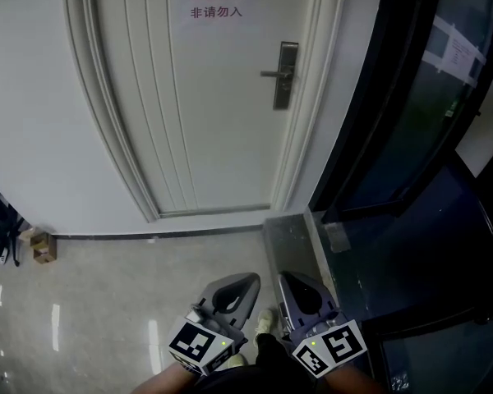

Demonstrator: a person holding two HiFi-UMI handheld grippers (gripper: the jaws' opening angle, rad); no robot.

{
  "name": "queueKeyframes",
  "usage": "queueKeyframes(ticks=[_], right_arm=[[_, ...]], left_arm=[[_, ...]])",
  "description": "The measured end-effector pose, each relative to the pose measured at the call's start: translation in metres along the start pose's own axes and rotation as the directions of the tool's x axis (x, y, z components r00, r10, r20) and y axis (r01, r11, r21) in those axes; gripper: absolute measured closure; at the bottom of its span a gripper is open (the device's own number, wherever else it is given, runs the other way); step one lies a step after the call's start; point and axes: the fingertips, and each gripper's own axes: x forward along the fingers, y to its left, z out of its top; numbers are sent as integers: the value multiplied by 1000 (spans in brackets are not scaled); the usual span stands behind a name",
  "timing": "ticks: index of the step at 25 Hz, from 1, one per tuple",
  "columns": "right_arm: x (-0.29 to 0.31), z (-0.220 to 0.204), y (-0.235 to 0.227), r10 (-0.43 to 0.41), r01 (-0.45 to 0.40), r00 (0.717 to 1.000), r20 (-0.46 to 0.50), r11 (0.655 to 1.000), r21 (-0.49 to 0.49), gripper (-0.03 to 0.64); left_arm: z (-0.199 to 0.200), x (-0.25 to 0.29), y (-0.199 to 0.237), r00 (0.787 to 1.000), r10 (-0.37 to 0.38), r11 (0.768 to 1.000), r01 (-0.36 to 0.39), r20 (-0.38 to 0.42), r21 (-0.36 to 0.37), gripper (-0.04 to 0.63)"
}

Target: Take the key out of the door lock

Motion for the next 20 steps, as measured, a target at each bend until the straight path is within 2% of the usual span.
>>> queueKeyframes(ticks=[8,15,20], right_arm=[[70,3,-67,30,-30,1000,-2,999,11,609],[134,17,-151,62,-62,998,-12,998,20,609],[169,30,-208,69,-69,998,-9,998,-15,608]], left_arm=[[7,75,53,1000,24,1000,-24,-1,4,591],[19,167,100,997,72,997,-72,-6,3,591],[29,231,126,995,99,995,-99,9,20,591]])
